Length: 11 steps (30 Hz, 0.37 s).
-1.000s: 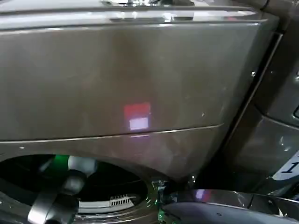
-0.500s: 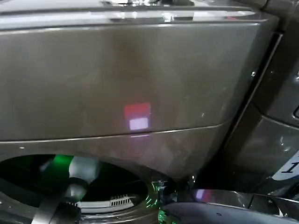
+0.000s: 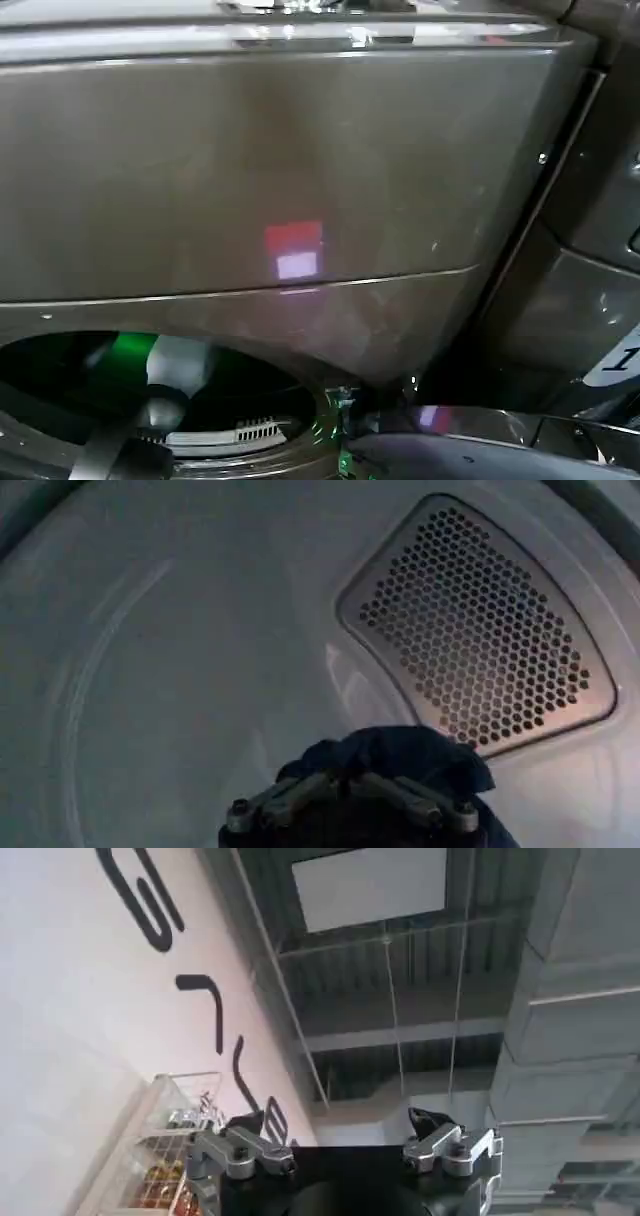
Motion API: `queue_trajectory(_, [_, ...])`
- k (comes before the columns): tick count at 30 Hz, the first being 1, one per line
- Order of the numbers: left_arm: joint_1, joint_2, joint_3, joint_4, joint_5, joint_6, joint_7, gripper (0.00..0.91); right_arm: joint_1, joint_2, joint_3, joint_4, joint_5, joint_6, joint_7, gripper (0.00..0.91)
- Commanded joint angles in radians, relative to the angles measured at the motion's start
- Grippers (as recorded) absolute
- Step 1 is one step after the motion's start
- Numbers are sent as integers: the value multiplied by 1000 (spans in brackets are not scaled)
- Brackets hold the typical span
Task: Grasp the clothes from the dryer.
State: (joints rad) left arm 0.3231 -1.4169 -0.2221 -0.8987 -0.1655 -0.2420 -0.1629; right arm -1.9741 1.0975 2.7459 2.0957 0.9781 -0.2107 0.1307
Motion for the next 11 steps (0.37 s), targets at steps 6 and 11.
queue_trajectory(6, [18,4,-7,-33,3,0,-11,0,-4,3,11,6,7,-20,-7,907])
queue_trajectory(11, [28,0,-7,-44,6,2,-13,0,-8,4,16,5,7,-23,-10,907])
